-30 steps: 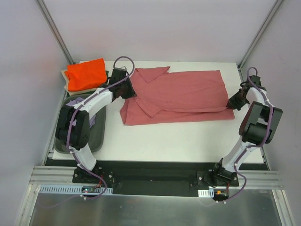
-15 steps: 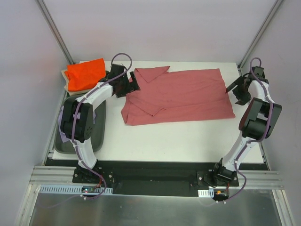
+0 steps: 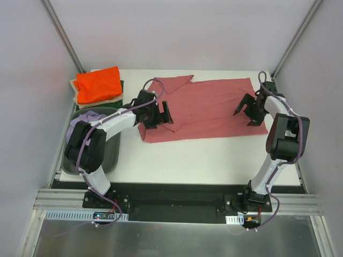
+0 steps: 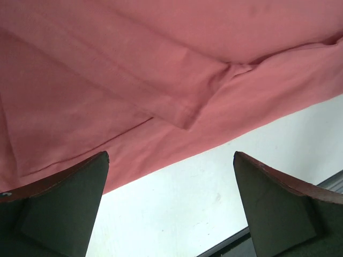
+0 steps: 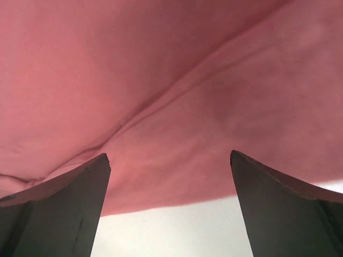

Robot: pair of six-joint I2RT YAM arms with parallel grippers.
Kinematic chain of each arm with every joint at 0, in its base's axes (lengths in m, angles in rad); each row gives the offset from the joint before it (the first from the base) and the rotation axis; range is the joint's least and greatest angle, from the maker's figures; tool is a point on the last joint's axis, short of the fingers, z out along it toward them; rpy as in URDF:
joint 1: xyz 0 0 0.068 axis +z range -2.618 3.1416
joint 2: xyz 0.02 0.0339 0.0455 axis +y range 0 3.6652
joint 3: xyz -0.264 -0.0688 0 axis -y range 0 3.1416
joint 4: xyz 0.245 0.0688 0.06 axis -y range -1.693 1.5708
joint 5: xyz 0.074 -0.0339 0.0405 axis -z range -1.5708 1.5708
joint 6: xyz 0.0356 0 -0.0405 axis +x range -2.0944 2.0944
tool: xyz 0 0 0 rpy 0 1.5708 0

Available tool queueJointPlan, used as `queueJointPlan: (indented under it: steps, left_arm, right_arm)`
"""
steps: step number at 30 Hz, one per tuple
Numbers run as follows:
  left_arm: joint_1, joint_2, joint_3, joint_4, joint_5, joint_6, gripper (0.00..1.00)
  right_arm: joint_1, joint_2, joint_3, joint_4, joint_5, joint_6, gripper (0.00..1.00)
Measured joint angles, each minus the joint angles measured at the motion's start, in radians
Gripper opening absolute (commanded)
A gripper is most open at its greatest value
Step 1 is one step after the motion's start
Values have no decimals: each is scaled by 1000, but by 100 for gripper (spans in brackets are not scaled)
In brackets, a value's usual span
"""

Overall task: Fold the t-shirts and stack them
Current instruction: Fold the flattened tshirt in 1/3 of the way

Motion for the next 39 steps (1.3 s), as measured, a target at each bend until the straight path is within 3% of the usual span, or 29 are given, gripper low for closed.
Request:
queueJointPlan:
  steps: [4, 9, 16, 24, 32, 36, 39]
  left_arm:
    - [8, 17, -56, 16, -1, -22, 99]
    - [31, 14, -165, 48, -11, -39, 99]
    - [36, -199, -402, 110, -30, -71, 99]
    - [19, -533, -628, 5, -84, -100, 99]
    - [-165, -729, -607, -103, -145, -132, 99]
    - [-225, -698, -523, -119, -195, -143, 99]
    - [-250, -589, -449, -117, -228, -152, 90]
  right_arm:
    - [55, 108, 19, 18, -30, 9, 96]
    - [53, 90, -19, 54, -34, 36, 96]
    - [51, -132, -317, 117, -33, 54, 96]
    - [51, -478, -660, 135, -23, 89, 96]
    - [51, -663, -729, 25, -3, 72, 96]
    - [51, -772, -729, -14, 27, 43, 96]
    - [51, -841, -731, -13, 41, 39, 96]
